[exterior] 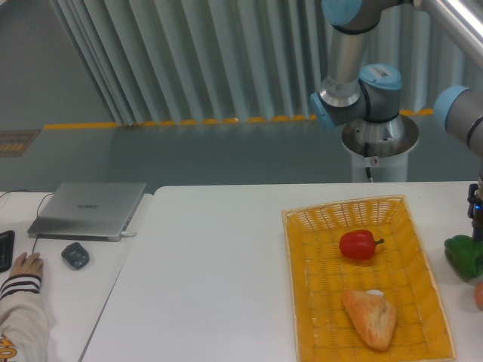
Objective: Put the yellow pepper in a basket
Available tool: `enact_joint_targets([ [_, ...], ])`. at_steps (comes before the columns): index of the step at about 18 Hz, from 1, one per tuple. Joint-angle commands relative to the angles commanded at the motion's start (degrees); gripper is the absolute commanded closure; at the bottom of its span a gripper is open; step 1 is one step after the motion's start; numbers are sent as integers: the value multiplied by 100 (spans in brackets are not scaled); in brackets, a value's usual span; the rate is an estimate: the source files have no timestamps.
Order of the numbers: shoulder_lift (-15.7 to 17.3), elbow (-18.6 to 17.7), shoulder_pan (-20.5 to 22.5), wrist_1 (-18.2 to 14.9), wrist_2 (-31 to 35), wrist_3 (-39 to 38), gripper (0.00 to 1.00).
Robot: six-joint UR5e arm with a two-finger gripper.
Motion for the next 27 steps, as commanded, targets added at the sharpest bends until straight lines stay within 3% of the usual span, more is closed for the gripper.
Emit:
enact_joint_targets([
  [9, 62, -35, 8, -9, 79, 150, 0],
  [13, 219, -237, 569, 9, 26, 114, 0],
  [18, 334, -272, 957, 44, 18, -96, 0],
  [21, 378, -281, 1387, 61, -297, -815, 0],
  [24, 378, -281, 1520, 88, -448, -1816, 0],
  [27, 352, -281, 1556, 421, -439, -2958, 0],
])
